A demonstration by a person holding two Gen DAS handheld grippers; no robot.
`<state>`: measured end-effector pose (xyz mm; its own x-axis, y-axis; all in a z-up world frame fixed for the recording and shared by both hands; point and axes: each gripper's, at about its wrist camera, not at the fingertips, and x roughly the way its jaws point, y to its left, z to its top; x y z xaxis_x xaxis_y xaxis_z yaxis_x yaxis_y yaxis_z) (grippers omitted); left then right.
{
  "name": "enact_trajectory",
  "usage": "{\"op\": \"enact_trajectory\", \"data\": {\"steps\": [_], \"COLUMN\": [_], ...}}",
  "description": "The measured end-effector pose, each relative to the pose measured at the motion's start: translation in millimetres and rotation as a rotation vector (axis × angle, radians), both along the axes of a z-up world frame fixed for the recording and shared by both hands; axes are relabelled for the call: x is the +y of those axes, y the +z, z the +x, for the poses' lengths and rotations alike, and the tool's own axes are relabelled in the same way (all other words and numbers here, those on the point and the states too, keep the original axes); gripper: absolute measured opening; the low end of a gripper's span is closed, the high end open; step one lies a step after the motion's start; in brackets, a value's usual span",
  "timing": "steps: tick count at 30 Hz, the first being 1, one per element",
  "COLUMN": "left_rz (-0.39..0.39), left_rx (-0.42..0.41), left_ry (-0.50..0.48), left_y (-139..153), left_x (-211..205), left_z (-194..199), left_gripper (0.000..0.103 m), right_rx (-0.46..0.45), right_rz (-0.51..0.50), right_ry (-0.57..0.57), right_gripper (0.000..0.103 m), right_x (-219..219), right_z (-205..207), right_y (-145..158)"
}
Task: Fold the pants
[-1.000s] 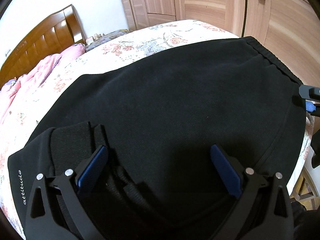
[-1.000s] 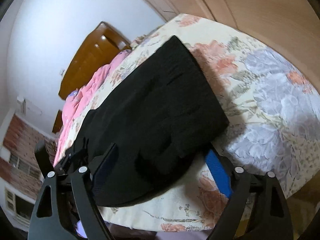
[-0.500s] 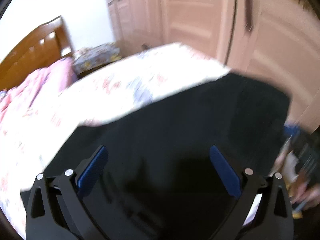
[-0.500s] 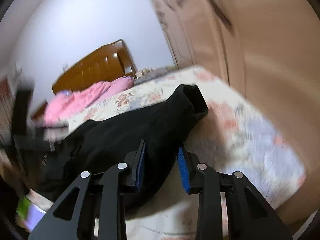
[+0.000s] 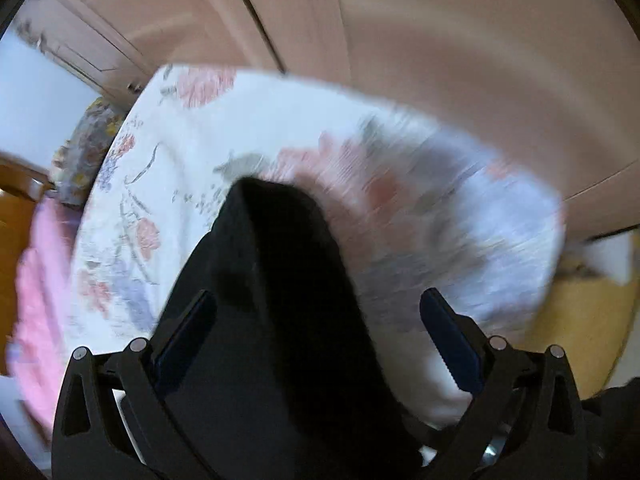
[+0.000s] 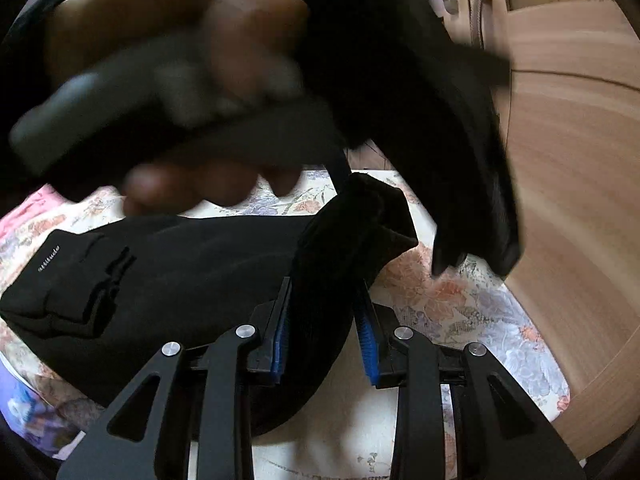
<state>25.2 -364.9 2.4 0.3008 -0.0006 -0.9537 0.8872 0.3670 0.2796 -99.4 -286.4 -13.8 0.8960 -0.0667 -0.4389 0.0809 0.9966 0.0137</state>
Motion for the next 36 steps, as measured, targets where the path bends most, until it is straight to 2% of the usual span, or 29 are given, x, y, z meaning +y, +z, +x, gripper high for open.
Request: {"op": "enact_trajectory", "data": {"steps": [3, 4, 5, 6, 7, 8, 10, 13, 14, 17, 19, 21, 23, 25, 26, 27, 29, 31, 33, 34, 36], "left_rz": [0.112, 0.132, 0.152, 0.151, 0.125, 0.100, 0.044, -0.092, -0.130, -0.298, -0.414, -0.505, -0.605, -0.694, -0.725, -0.765, -0.805, -0.838, -0.863, -0.893, -0.933], "left_rx": [0.027, 0.048, 0.074, 0.097, 0.116, 0.109, 0.114, 0.141, 0.142, 0.146, 0.130, 0.097, 0.062, 0.016, -0.001, -0.024, -0.039, -0.006, 0.059, 0.126, 0.193], "left_ry": [0.005, 0.007, 0.003, -0.008, -0.039, -0.048, -0.029, 0.052, 0.070, 0.142, 0.195, 0.249, 0.324, 0.422, 0.464, 0.538, 0.660, 0.784, 0.903, 0.960, 1.022], "left_y": [-23, -27, -32, -33, -30, -26, -18, 11, 21, 74, 113, 144, 173, 193, 197, 197, 185, 152, 99, 57, 6], "left_x": [0, 3, 7, 10, 13, 17, 26, 56, 64, 112, 155, 198, 262, 336, 368, 418, 490, 555, 609, 634, 654], "left_z": [16, 20, 23, 23, 20, 19, 20, 33, 35, 41, 43, 39, 34, 24, 21, 17, 11, 9, 6, 6, 6], "left_gripper": [0.096, 0.077, 0.053, 0.047, 0.036, 0.030, 0.026, 0.024, 0.024, 0.023, 0.023, 0.023, 0.023, 0.023, 0.023, 0.023, 0.023, 0.023, 0.023, 0.024, 0.028], "right_rx": [0.000, 0.002, 0.009, 0.021, 0.026, 0.033, 0.044, 0.094, 0.115, 0.138, 0.136, 0.122, 0.104, 0.085, 0.078, 0.080, 0.081, 0.101, 0.137, 0.174, 0.191], "right_rz": [-0.015, -0.018, -0.020, -0.009, 0.014, 0.039, 0.063, 0.131, 0.182, 0.300, 0.297, 0.244, 0.169, 0.035, -0.052, -0.095, -0.146, -0.187, -0.241, -0.248, -0.193], "right_ry": [0.009, 0.016, 0.020, 0.026, 0.035, 0.052, 0.059, 0.123, 0.154, 0.278, 0.329, 0.371, 0.398, 0.417, 0.404, 0.403, 0.404, 0.435, 0.431, 0.424, 0.420], "right_gripper": [0.032, 0.032, 0.036, 0.037, 0.042, 0.067, 0.094, 0.093, 0.093, 0.093, 0.093, 0.093, 0.093, 0.093, 0.093, 0.093, 0.093, 0.093, 0.093, 0.093, 0.093], "right_x": [4, 5, 6, 4, 1, -2, -6, -9, -8, 5, 23, 53, 82, 119, 135, 145, 159, 175, 187, 188, 179], "right_z": [1, 1, 1, 1, -1, -4, -11, -18, -19, -16, -11, 0, 7, 12, 14, 15, 16, 20, 25, 30, 33], "right_y": [-3, -4, -4, -4, -4, -5, -9, -19, -24, -27, -24, -17, -10, -6, -7, -8, -12, -18, -29, -36, -38]}}
